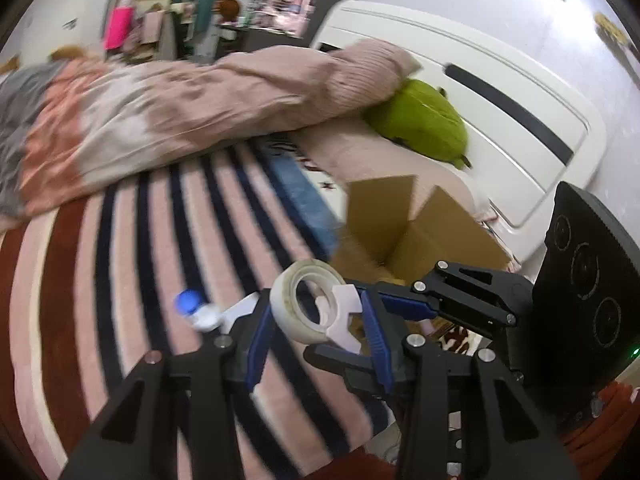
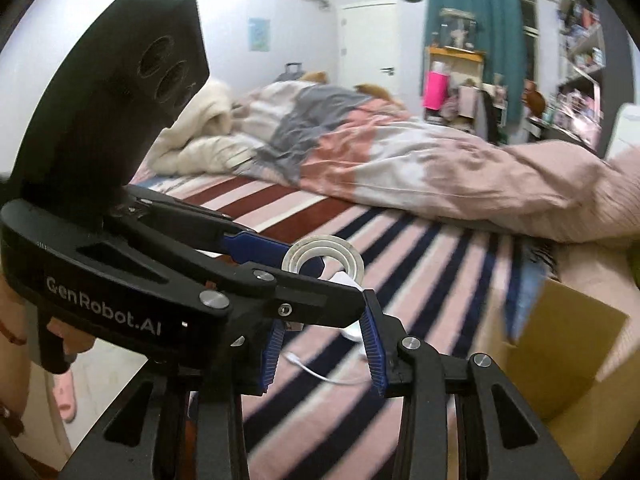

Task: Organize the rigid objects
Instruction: 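Carry the tape roll into the cardboard box and open the right gripper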

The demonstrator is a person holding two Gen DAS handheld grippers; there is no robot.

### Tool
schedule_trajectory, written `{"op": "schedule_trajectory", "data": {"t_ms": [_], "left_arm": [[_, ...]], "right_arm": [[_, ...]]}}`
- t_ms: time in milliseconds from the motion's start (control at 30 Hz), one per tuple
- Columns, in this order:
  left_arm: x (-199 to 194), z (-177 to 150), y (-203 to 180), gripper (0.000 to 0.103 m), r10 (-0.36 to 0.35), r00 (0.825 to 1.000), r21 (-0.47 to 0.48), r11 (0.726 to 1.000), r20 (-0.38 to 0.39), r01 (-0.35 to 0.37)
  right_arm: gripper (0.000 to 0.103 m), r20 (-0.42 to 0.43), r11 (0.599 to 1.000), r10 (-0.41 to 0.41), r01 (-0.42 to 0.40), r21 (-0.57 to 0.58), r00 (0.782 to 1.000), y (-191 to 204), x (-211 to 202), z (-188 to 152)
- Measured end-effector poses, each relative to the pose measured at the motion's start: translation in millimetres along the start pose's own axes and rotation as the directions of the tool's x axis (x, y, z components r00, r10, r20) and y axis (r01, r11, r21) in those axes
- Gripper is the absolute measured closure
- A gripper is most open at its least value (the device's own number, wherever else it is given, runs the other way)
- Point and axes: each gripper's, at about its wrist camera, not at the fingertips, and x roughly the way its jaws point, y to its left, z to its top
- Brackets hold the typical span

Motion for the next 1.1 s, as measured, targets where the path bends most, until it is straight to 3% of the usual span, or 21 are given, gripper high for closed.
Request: {"op": "schedule_trajectory", "data": {"t_ms": [233, 433, 533, 633, 700, 867, 1000, 1100], "left_arm": [[62, 32, -71, 0.063, -0.072, 0.994, 0.091, 0.993, -0.077, 0.079], [115, 39, -90, 0.063, -0.155, 0.974, 0.053, 0.985, -0.163, 0.166], [122, 40, -90, 0.059, -0.168, 0.97, 0.037, 0.984, -0.174, 0.176], [114, 41, -86, 0.038, -0.125, 0.98, 0.051, 0.99, -0.155, 0.135], [104, 42, -81, 0.031, -0.092, 0.988, 0.061, 0.993, -0.125, 0.1], [49, 40, -47, 0.026, 0.004, 1.0, 0.024, 1.0, -0.01, -0.004], [-1, 25, -10, 0.021, 0.145, 0.987, -0.013, 0.989, 0.066, -0.145], [-30, 9, 23, 0.021, 0.246, 0.966, -0.056, 0.969, 0.086, -0.241]], "right_arm": [[0.071, -0.038, 0.987, -0.127, 0.13, 0.097, 0.991, -67, -45, -20], [0.071, -0.166, 0.957, -0.199, 0.228, 0.18, 0.966, -114, -54, -42], [0.067, -0.194, 0.951, -0.167, 0.209, 0.226, 0.967, -127, -55, -47], [0.063, -0.207, 0.95, -0.18, 0.225, 0.217, 0.961, -127, -58, -46], [0.06, -0.214, 0.95, -0.194, 0.238, 0.204, 0.957, -124, -57, -44], [0.06, -0.17, 0.963, -0.165, 0.196, 0.186, 0.971, -104, -54, -32], [0.06, -0.106, 0.987, -0.099, 0.111, 0.119, 0.989, -61, -49, -11], [0.06, -0.096, 0.996, -0.029, 0.037, 0.077, 0.995, -29, -32, 3]]}}
